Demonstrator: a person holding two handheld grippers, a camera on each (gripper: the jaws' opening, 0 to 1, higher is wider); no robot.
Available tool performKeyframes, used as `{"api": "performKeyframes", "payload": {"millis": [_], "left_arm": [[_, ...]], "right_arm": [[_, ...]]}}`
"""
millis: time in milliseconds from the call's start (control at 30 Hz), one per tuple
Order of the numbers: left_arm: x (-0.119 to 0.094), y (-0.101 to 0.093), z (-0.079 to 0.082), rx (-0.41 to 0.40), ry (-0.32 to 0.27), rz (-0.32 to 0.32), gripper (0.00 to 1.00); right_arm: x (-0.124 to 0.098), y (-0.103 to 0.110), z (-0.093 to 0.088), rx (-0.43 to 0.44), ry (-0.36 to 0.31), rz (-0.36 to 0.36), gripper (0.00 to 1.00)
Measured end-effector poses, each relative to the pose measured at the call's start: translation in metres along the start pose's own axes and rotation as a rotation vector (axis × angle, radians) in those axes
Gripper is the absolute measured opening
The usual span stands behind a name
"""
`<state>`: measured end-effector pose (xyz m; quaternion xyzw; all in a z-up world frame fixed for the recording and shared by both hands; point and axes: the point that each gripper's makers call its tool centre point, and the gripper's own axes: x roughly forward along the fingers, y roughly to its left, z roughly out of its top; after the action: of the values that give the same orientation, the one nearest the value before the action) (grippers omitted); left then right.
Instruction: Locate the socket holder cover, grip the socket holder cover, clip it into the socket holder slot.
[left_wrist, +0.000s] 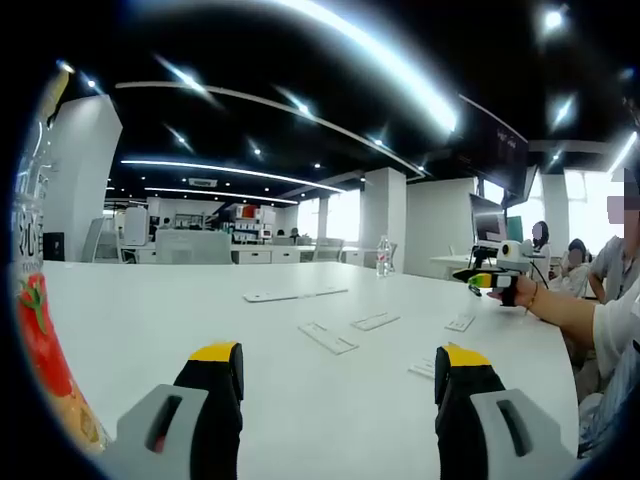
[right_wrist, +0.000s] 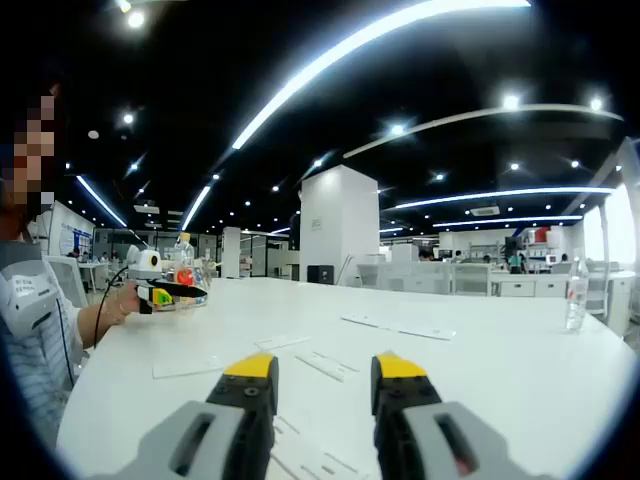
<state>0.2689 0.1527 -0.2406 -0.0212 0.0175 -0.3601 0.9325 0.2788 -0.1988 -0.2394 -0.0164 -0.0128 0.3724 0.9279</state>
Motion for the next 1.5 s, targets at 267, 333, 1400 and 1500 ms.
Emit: {"api": "performKeyframes", "payload": {"millis": [267, 333, 1400, 1500], "left_arm": [[0.001, -0.0001, -0.0021, 0.004, 0.013, -0.003, 0.8], [0.001, -0.0004, -0.0023, 0.005, 0.015, -0.004, 0.8], [0.002, -0.0012, -0.0102, 0.019, 0.062, -0.002, 0.8], [0.0019, -0.0017, -0.0104, 0.02, 0.062, -0.003, 0.8]], "right_arm": [[0.0011, 0.0009, -0.0017, -0.002, 0.009, 0.0, 0.38], [0.0011, 0.0006, -0.0019, -0.002, 0.009, -0.002, 0.39], [0.0008, -0.002, -0.0022, -0.004, 0.014, -0.016, 0.4], [0.0009, -0.0015, -0.0025, -0.002, 0.014, -0.015, 0.4]]}}
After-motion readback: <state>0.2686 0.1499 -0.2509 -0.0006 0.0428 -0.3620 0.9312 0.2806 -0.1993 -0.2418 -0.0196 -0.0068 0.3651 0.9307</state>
